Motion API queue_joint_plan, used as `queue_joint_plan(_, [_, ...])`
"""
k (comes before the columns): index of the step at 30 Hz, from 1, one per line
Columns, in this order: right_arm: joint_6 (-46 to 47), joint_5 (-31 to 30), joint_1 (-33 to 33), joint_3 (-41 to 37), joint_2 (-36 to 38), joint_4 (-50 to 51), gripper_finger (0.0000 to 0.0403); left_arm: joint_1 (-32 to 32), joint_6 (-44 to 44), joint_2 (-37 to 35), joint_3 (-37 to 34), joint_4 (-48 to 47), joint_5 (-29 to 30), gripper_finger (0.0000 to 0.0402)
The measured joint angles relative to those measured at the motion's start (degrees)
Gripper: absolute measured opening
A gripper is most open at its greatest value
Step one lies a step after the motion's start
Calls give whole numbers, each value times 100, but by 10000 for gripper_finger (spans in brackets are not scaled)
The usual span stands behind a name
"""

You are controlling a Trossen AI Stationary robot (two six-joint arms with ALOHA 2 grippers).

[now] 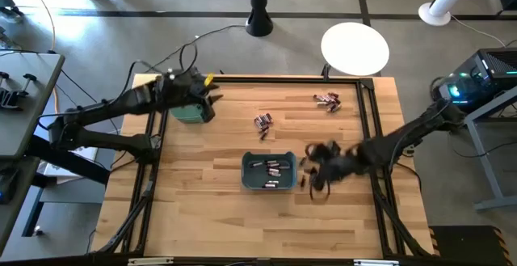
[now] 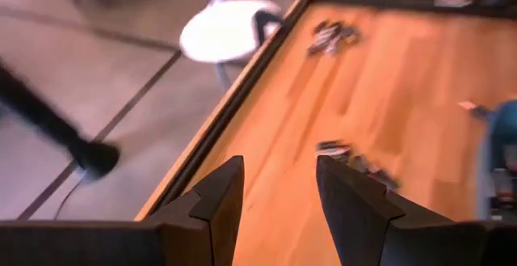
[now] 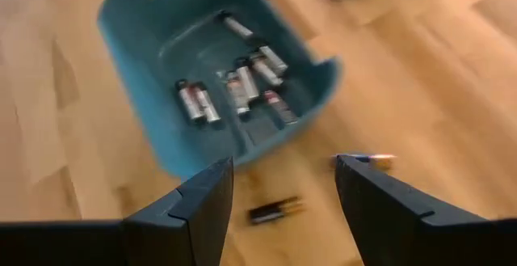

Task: Sort batteries
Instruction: Put the black battery into the green bin

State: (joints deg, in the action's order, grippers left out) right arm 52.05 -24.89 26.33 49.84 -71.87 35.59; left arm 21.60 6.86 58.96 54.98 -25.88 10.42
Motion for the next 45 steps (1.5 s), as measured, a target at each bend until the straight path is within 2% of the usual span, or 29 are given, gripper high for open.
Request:
queue_joint_plan(4, [848,-1435,885,-7,-918,-688,211,-417,-20,-307,-789,1003,-7,149])
queue_joint_plan(6, [1263,-1901,1128,26,-1444,-914,211,-567,-42,-402,-1117,1381,-3,149])
queue_joint_plan(9, [2103,-2161,1317,281,-2169,-626,211,-740,-174,-457,-1481,1708,-3,149])
queue_joint_plan(13, [3124,-2358,1488,784,-2815,455,211,-877,-312,-454,-1703,2060,6,149])
queue_joint_plan(18, [4014,-1961,1650,1208,-3185,1978,211,-937,-320,-440,-1774,2375,19,149])
queue_joint_plan(25, [4188,-1929,1658,1279,-3196,2031,211,-935,-325,-440,-1774,2415,21,149])
queue_joint_plan(29, [4238,-1536,1647,1277,-3196,2050,211,-935,-364,-440,-1774,2410,21,149])
queue_joint_plan(33, [4247,-892,1565,1025,-3192,1547,211,-936,-366,-440,-1773,2392,21,149])
queue_joint_plan(38, [4246,-1246,1441,505,-3192,261,211,-1039,-364,-440,-1770,2352,24,149])
queue_joint_plan(42, [4391,-1508,1261,355,-3192,190,211,-1146,-231,-440,-1770,2353,23,149])
queue_joint_plan(45, [4207,-1469,1123,277,-3192,92,211,-1199,-180,-440,-1768,2305,25,149])
